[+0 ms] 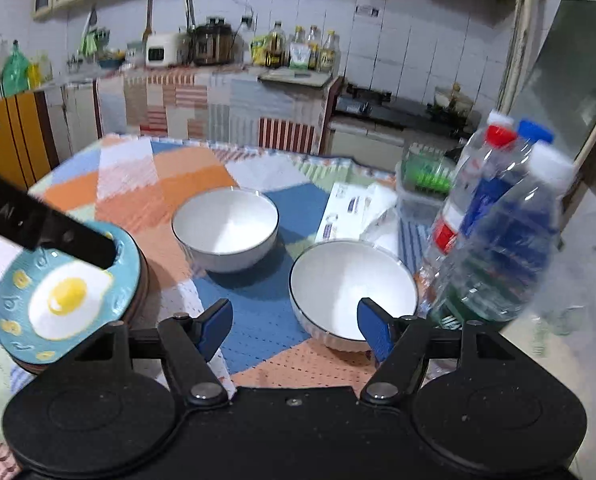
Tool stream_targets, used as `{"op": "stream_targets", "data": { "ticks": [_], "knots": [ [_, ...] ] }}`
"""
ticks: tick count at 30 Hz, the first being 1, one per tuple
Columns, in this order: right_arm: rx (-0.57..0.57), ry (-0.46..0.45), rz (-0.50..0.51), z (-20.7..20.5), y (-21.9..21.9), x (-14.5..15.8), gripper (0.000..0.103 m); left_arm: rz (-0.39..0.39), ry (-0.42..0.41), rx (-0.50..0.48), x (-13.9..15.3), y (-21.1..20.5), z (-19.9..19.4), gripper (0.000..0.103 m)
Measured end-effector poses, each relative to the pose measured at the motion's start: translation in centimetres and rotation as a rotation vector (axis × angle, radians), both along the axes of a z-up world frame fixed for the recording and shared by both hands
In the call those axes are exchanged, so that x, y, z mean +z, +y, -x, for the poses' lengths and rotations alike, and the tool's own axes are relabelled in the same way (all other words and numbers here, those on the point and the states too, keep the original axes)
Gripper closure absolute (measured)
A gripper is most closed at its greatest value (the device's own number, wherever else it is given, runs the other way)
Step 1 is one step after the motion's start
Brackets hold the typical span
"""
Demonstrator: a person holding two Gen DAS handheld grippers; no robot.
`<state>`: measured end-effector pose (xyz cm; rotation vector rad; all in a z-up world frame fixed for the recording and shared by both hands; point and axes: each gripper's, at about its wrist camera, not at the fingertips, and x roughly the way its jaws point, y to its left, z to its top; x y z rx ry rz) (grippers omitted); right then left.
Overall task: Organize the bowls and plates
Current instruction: 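Move both grippers to the second white bowl, then grasp the second bowl's rim with both grippers and lift it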
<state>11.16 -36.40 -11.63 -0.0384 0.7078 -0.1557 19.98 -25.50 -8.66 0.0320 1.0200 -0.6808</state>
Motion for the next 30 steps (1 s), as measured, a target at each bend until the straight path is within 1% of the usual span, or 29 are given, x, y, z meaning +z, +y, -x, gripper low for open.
{"op": "stream_targets", "data": {
  "ticks": [2, 5, 6, 9, 10, 11, 13, 15, 18, 21, 23, 24, 25, 26, 30],
  "knots": [
    [-0.049, 0.046, -0.037, -0.8, -0.3, -1.1, 0.031, 0.039, 0.042, 0.007, -1.1, -1.2, -1.0, 0.036],
    [-0.082, 0.04, -0.126, -0.8, -0.5, -2.5, 0.031, 0.091, 0.098, 0.022, -2.8, -3.2, -2.5, 0.037],
    [-0.093, 0.037, -0.108, -0.9, -0.1, -2.9, 0.031, 0.097, 0.11, 0.025, -3.2, -3.9, -3.0, 0.037],
    [-0.079, 0.02, 0.022, -1.1, 1.5, -4.1, 0.031, 0.104, 0.126, 0.019, -4.5, -6.2, -4.0, 0.038],
    [-0.077, 0.022, 0.037, -1.1, 1.7, -4.5, 0.031, 0.102, 0.13, 0.017, -4.8, -6.9, -4.2, 0.038],
    [-0.078, 0.027, 0.031, -1.2, 1.7, -4.8, 0.031, 0.098, 0.134, 0.006, -5.2, -7.8, -4.4, 0.039],
    [-0.09, 0.028, -0.028, -1.1, 1.1, -5.5, 0.031, 0.088, 0.129, -0.006, -5.7, -9.1, -4.5, 0.039],
    [-0.108, 0.027, -0.08, -1.0, 0.3, -5.8, 0.031, 0.08, 0.13, -0.021, -6.4, -10.4, -4.6, 0.041],
    [-0.116, 0.004, -0.089, -0.7, -0.4, -6.6, 0.031, 0.073, 0.151, -0.021, -7.5, -11.9, -4.9, 0.052],
    [-0.131, -0.026, -0.072, -0.5, -0.7, -7.4, 0.031, 0.051, 0.169, -0.024, -8.4, -13.2, -5.2, 0.067],
    [-0.136, -0.038, -0.064, -0.3, -0.8, -7.7, 0.03, 0.043, 0.175, 0.009, -8.9, -13.5, -5.7, 0.069],
    [-0.133, -0.04, -0.061, -0.3, -0.8, -7.8, 0.03, 0.043, 0.183, 0.021, -9.3, -13.5, -5.9, 0.073],
    [-0.129, -0.047, -0.06, -0.3, -0.7, -8.0, 0.03, 0.034, 0.193, 0.029, -9.7, -13.6, -6.1, 0.082],
    [-0.13, -0.056, -0.071, -0.3, -0.8, -8.2, 0.03, 0.043, 0.21, 0.031, -10.0, -13.5, -6.1, 0.091],
    [-0.203, -0.045, -0.143, -1.0, -1.9, -9.4, 0.029, 0.054, 0.232, 0.044, -9.9, -12.5, -6.2, 0.093]
  ]
}}
